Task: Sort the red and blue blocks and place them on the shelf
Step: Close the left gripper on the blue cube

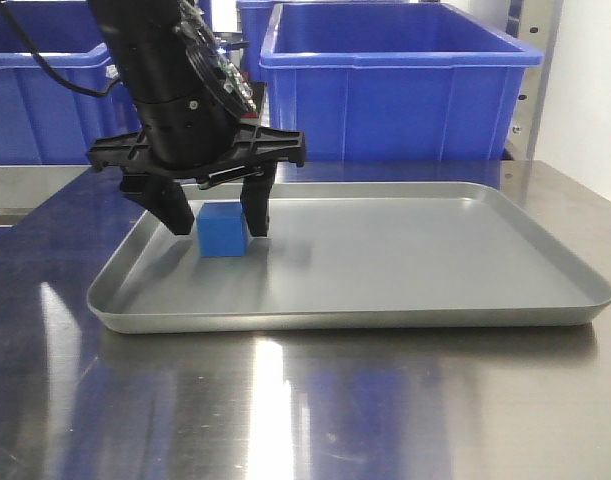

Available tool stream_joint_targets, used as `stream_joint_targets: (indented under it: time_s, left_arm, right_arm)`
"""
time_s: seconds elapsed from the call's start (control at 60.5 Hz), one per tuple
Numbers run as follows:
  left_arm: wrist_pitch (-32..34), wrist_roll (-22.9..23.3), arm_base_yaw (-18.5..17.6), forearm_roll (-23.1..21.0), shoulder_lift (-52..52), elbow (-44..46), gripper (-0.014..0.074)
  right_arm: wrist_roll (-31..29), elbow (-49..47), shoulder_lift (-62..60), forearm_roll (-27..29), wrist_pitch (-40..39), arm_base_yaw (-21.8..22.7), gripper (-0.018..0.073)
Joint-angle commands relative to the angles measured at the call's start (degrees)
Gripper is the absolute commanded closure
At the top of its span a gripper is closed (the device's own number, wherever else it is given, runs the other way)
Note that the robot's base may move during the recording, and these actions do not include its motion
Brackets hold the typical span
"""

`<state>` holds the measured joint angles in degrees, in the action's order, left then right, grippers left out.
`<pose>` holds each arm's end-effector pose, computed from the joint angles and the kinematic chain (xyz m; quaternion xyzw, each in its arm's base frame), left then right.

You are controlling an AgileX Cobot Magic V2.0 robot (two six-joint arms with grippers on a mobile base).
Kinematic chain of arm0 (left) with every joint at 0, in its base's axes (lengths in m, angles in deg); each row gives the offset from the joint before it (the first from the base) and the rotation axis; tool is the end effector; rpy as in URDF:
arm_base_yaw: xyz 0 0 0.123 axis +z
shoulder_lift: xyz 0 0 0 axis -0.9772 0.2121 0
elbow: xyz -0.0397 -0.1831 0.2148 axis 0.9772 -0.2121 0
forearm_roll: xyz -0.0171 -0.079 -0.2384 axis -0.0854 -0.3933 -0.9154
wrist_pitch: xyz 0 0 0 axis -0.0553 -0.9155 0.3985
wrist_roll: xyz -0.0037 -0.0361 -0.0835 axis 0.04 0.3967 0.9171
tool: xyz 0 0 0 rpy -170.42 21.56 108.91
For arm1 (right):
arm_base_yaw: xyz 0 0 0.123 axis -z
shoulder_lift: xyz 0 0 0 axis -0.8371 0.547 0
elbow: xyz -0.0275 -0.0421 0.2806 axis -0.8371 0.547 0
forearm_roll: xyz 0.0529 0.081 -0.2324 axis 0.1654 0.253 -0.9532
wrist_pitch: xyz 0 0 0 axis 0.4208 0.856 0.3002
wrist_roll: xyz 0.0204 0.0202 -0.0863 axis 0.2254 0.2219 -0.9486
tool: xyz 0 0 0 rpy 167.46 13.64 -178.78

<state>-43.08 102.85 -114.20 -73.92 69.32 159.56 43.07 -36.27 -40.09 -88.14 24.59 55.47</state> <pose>0.3376 -0.2392 0.2130 0.0659 0.9706 -0.0829 0.2164 0.1166 0.0001 0.3183 0.0605 0.7999 0.0408 0.5957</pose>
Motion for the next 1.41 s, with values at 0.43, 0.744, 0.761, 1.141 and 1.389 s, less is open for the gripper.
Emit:
stream_joint_targets:
  time_s: [0.43, 0.744, 0.761, 1.141, 1.389]
  left_arm:
    - [2.5, 0.5, -0.4, 0.0, -3.1, 1.8, 0.0083]
    - [2.6, 0.5, -0.4, 0.0, -3.1, 1.8, 0.0083]
    - [2.6, 0.5, -0.4, 0.0, -3.1, 1.8, 0.0083]
    - [2.6, 0.5, -0.3, 0.0, -3.1, 1.8, 0.0083]
    - [2.6, 0.5, -0.3, 0.0, -3.1, 1.8, 0.0083]
  right_arm:
    - [-0.3, -1.6, -0.1, -0.9, -5.3, 0.3, 0.0498]
    - [-0.3, -1.6, -0.1, -0.9, -5.3, 0.3, 0.0498]
    - [-0.3, -1.6, -0.1, -0.9, -5.3, 0.3, 0.0498]
    - [-0.3, -1.6, -0.1, -0.9, -5.3, 0.3, 0.0498]
    - [-0.3, -1.6, -0.1, -0.9, -5.3, 0.3, 0.0498]
